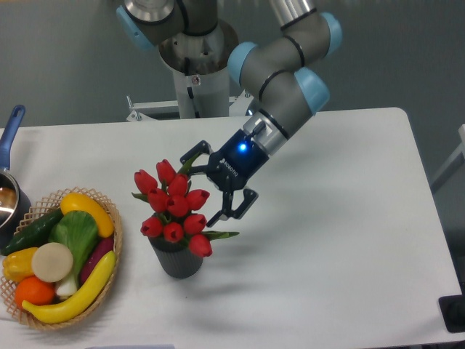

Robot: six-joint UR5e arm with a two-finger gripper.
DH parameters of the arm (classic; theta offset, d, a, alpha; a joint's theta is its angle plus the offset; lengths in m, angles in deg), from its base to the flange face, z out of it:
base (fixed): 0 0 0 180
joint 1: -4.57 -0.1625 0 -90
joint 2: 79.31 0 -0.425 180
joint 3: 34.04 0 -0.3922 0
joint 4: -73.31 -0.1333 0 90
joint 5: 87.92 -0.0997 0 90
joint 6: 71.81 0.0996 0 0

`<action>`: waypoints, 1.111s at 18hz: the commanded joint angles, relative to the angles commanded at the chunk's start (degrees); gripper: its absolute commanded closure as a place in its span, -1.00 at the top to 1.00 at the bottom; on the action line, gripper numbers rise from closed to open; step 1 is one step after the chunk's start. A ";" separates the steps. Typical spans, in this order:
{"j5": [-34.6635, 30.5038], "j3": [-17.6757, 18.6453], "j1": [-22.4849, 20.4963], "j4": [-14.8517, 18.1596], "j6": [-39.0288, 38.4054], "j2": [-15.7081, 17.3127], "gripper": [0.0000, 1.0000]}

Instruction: Insert the flowers into the vase

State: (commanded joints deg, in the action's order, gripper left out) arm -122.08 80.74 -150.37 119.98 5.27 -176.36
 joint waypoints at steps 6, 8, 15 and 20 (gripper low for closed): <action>-23.21 -6.22 -4.40 -0.18 0.17 4.59 1.00; -24.99 -10.17 -5.89 -0.09 0.09 4.59 1.00; -37.28 -17.13 -9.94 1.93 0.26 5.64 1.00; -38.26 -18.45 -15.10 14.64 21.82 8.44 1.00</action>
State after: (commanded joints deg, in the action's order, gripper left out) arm -160.34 62.29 -165.47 134.62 27.09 -167.91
